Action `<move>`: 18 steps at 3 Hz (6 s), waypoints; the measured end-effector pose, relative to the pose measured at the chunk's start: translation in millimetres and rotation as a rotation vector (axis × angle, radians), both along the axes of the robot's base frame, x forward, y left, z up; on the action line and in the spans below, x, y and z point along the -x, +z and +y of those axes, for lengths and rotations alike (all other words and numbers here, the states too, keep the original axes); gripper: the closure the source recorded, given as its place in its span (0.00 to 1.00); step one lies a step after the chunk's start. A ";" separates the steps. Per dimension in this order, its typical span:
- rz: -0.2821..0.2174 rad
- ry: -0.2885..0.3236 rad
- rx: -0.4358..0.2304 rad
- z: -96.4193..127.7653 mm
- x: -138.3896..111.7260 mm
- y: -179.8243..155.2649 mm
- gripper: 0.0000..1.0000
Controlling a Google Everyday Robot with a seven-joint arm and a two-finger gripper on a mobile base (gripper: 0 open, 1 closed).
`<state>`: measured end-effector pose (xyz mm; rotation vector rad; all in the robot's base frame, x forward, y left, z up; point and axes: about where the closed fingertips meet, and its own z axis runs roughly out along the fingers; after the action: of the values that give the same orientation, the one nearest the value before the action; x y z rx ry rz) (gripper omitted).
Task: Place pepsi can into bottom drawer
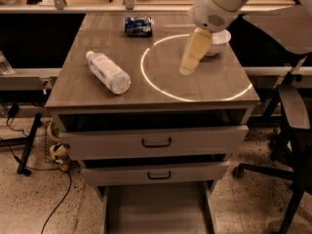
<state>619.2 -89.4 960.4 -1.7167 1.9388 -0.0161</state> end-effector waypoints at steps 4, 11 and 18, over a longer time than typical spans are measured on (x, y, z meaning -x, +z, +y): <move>-0.066 -0.087 -0.223 76.7 -97.9 -21.1 0.00; -0.148 -0.375 -0.636 120.4 -323.5 -108.3 0.04; -0.006 -0.194 -0.708 60.6 -32.3 2.6 1.00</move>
Offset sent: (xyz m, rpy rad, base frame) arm 0.0401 0.0502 0.0024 0.0754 -0.0287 0.0285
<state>651.5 -28.8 963.0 -1.0577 1.7937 0.5277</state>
